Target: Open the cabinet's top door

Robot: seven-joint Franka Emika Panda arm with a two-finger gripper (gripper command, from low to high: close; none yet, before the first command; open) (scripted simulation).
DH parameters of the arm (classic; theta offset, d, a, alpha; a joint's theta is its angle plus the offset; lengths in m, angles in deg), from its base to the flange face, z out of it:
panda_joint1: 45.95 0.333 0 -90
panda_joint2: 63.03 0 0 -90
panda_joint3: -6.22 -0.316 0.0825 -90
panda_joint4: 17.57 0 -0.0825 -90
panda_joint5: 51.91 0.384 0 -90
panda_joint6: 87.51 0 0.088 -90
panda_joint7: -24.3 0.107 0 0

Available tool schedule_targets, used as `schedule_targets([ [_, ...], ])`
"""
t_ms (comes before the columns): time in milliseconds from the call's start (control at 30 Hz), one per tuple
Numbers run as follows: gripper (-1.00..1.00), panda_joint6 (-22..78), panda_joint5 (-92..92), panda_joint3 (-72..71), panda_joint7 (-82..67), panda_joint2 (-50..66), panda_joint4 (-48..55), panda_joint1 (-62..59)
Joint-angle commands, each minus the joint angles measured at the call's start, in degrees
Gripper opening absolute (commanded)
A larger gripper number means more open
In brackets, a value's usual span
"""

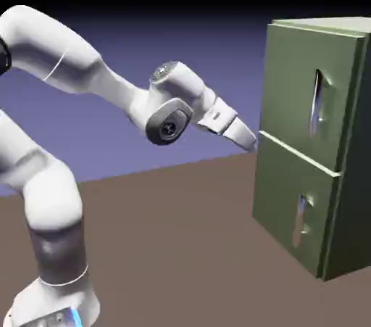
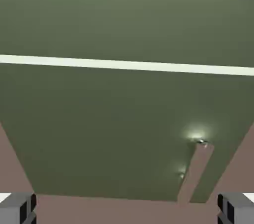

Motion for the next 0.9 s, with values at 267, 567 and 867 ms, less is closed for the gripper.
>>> schedule_targets([
  [267, 1.00, 1.7, -22.4, 9.4, 15.9, -3.2, 4.2, 8.9],
  [567, 1.00, 3.3, -44.9, 18.8, 31.8, -6.5, 8.3, 17.8],
  [867, 1.00, 5.0, -67.3, 28.1, 47.7, -9.7, 12.5, 26.7],
])
